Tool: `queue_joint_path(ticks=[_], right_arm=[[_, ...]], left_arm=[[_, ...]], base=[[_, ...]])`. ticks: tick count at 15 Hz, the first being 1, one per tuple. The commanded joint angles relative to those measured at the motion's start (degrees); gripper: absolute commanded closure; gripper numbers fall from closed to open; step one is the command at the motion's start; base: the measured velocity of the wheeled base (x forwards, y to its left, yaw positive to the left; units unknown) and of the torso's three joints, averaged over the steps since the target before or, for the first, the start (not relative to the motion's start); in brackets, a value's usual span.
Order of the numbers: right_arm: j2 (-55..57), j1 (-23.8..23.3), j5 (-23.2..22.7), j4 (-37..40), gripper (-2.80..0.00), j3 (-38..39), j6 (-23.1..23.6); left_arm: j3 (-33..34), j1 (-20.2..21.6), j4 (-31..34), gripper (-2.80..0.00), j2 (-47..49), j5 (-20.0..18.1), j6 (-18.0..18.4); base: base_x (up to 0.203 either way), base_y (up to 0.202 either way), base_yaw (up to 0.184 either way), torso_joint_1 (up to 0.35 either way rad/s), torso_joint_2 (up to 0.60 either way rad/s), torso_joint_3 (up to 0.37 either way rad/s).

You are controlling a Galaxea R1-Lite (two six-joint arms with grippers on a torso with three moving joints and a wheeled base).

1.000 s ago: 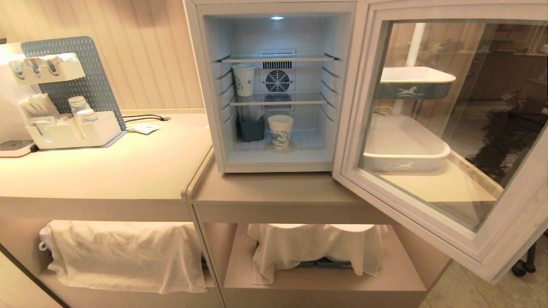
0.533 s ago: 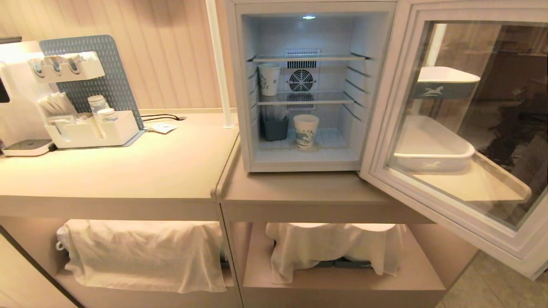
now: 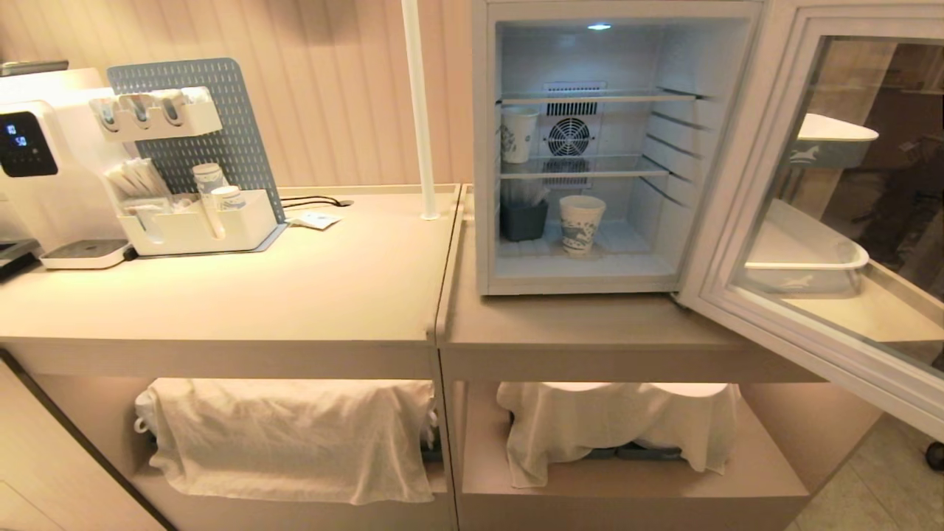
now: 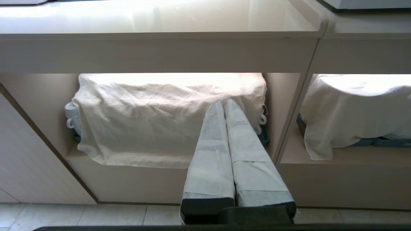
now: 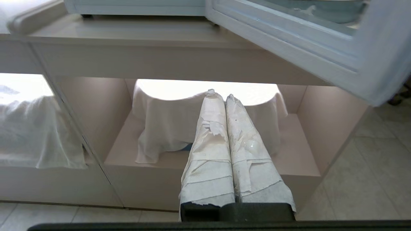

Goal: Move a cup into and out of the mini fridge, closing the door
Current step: Take the paper cup out of the freezer

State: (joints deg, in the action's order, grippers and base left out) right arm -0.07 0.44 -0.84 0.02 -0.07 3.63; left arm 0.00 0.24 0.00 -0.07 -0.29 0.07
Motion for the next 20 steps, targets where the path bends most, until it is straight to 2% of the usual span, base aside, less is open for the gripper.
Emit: queue_joint_path(ticks=[1,11,20], right_arm=[[0.0,0.0,0.0,0.0,0.0,0.0,0.1],[0.0,0.0,0.0,0.0,0.0,0.0,0.1],[0.0,0.0,0.0,0.1,0.0,0.0,0.1]], left_arm=[[0.1,0.0,-0.1,0.0,0.1,0.0,0.0],[0.0,0.0,0.1,0.0,0.1,0.0,0.3],[0.0,0.0,0.2,0.0,0.1,0.0,0.6]], base=[[0.0,0.193,-0.001,0.002,0.0,0.011],[0.0,0.189,0.0,0.001,0.0,0.001],[0.0,0.011,0.0,0.0,0.0,0.0]])
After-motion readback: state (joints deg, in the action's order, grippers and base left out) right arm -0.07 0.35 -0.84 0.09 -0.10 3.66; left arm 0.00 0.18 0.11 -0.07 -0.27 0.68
